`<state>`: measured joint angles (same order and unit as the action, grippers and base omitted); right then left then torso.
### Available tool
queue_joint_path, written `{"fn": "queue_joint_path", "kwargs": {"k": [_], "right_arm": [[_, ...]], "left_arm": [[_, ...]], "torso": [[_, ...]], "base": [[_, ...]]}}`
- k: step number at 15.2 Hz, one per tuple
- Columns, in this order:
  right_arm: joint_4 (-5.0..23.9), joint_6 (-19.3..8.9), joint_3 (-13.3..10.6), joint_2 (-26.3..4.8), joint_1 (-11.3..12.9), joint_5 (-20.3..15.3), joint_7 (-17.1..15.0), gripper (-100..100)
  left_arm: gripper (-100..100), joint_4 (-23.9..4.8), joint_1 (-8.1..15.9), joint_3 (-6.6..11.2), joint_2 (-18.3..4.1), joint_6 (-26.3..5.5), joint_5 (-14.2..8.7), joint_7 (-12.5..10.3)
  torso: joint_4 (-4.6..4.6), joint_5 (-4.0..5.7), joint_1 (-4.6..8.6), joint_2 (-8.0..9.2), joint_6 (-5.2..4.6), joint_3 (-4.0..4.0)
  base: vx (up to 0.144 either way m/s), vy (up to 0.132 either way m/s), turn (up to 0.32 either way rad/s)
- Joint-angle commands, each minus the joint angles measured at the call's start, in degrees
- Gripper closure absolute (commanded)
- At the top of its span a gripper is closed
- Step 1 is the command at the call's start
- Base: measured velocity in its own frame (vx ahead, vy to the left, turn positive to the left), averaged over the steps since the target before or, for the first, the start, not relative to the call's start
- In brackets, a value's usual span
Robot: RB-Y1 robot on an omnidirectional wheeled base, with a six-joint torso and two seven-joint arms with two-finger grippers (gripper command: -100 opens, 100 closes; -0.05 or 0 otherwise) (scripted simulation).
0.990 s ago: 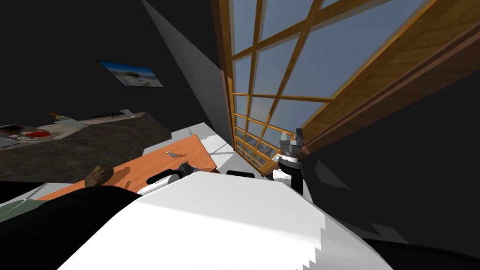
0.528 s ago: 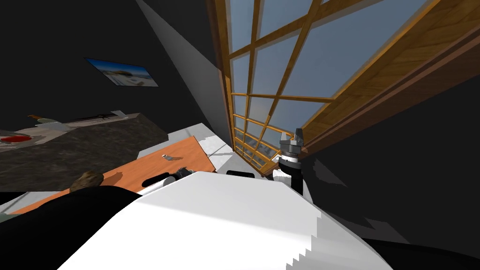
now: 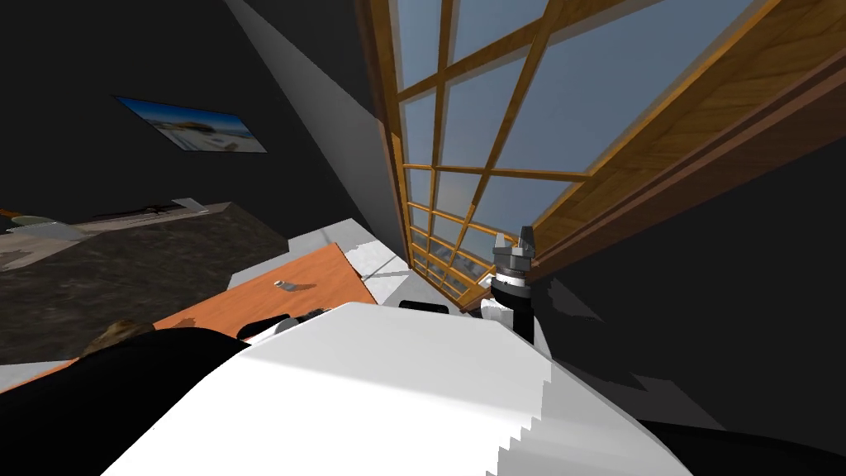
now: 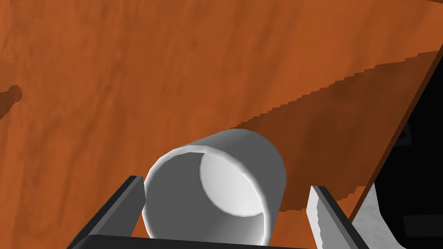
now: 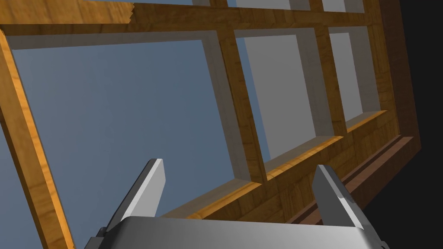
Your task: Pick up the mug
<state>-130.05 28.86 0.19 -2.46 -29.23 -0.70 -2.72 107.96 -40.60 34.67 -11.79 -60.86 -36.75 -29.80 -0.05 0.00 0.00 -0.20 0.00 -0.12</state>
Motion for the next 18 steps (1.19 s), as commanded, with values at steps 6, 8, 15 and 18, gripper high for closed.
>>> {"fn": "queue_joint_path", "kwargs": {"k": [6, 8, 15, 18], "right_arm": [[0.0, 0.0, 0.0, 0.0, 0.0, 0.0, 0.0, 0], [0.0, 0.0, 0.0, 0.0, 0.0, 0.0, 0.0, 0], [0.0, 0.0, 0.0, 0.0, 0.0, 0.0, 0.0, 0], [0.0, 0.0, 0.0, 0.0, 0.0, 0.0, 0.0, 0]], "left_arm": [[-100, -2.8, -1.2, 3.26, 0.8, -8.2, -2.9, -2.0], [-100, -3.3, -1.4, 3.9, 1.0, -9.7, -3.4, -2.4], [-100, -6.5, -0.8, 4.17, 1.9, -10.7, -3.4, -2.6], [-100, -9.0, 0.4, 3.33, 2.2, -8.8, -2.6, -1.9]], "torso": [[0.0, 0.0, 0.0, -0.02, 0.0, -0.01], [0.0, -0.01, -0.02, -0.01, 0.0, -0.01], [0.02, -0.01, 0.02, 0.1, 0.01, 0.05], [0.04, -0.01, 0.03, 0.19, 0.01, 0.1]], "base": [[0.052, 0.018, -0.061], [0.043, 0.024, -0.048], [0.032, 0.02, -0.037], [-0.005, 0.012, 0.013]]}}
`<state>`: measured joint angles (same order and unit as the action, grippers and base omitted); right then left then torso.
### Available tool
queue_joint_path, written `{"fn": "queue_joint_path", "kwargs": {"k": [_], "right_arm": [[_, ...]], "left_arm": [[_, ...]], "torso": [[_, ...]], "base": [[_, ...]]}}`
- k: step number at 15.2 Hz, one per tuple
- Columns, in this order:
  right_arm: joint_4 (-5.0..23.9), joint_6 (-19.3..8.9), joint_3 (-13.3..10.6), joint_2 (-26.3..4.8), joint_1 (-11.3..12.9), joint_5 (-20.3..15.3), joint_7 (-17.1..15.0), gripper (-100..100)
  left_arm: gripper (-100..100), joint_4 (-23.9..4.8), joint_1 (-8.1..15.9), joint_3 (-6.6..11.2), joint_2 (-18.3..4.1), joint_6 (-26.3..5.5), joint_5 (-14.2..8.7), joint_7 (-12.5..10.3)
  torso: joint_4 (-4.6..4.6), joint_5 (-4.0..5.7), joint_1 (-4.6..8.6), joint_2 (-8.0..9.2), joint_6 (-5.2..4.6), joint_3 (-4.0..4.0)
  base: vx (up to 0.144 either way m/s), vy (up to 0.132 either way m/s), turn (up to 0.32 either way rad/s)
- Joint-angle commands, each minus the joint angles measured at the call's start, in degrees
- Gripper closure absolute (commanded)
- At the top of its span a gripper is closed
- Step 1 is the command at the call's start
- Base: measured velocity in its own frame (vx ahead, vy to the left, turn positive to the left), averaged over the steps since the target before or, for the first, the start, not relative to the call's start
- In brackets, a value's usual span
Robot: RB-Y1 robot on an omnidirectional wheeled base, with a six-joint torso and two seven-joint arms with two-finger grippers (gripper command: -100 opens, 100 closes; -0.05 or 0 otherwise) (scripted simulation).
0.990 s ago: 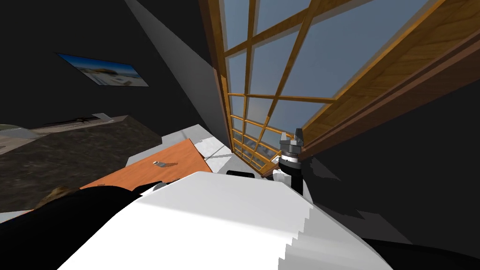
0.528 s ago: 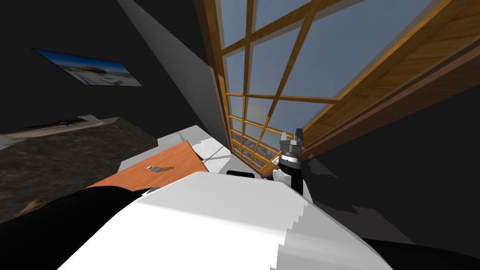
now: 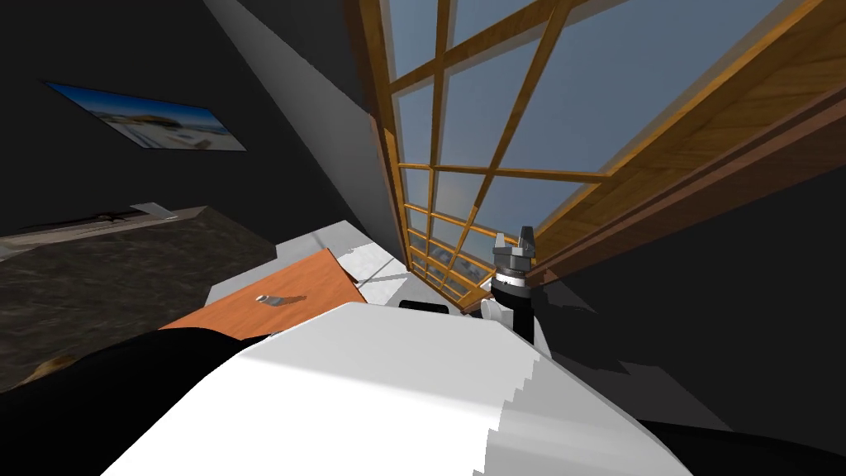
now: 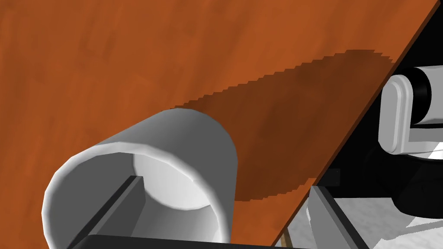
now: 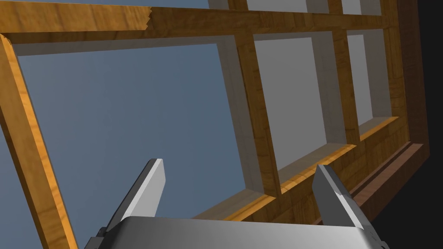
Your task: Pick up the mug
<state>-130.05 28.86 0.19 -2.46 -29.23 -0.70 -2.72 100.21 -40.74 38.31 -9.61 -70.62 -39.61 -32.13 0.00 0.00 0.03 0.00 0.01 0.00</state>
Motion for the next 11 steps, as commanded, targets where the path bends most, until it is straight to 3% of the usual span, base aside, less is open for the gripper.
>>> {"fn": "queue_joint_path", "kwargs": {"k": [1, 2, 6, 9, 11], "right_arm": [[0.0, 0.0, 0.0, 0.0, 0.0, 0.0, 0.0, 0], [0.0, 0.0, 0.0, 0.0, 0.0, 0.0, 0.0, 0], [0.0, 0.0, 0.0, 0.0, 0.0, 0.0, 0.0, 0], [0.0, 0.0, 0.0, 0.0, 0.0, 0.0, 0.0, 0], [0.0, 0.0, 0.0, 0.0, 0.0, 0.0, 0.0, 0]], "left_arm": [[-100, 0.0, 0.0, 0.0, 0.0, 0.0, 0.0, 0.0], [100, -0.1, 0.1, -0.09, 0.0, 0.2, 0.1, 0.0], [100, -0.1, 0.1, -0.1, 0.1, 0.2, 0.0, 0.0], [100, 3.2, -1.6, 1.2, -0.5, -2.5, -1.2, -0.8], [100, 2.8, -1.5, 1.08, -0.4, -2.0, -1.2, -0.6]], "torso": [[0.0, 0.0, 0.0, 0.0, 0.0, 0.0], [0.0, 0.01, 0.01, 0.01, 0.0, 0.0], [-0.01, 0.02, 0.01, -0.02, -0.03, -0.01], [-0.02, 0.08, 0.07, -0.03, -0.04, -0.02], [-0.03, 0.11, 0.12, -0.03, -0.03, -0.03]], "base": [[-0.004, 0.007, 0.004], [0.0, 0.0, 0.0], [0.0, 0.0, 0.0], [0.003, -0.013, -0.023], [0.003, -0.01, -0.002]]}}
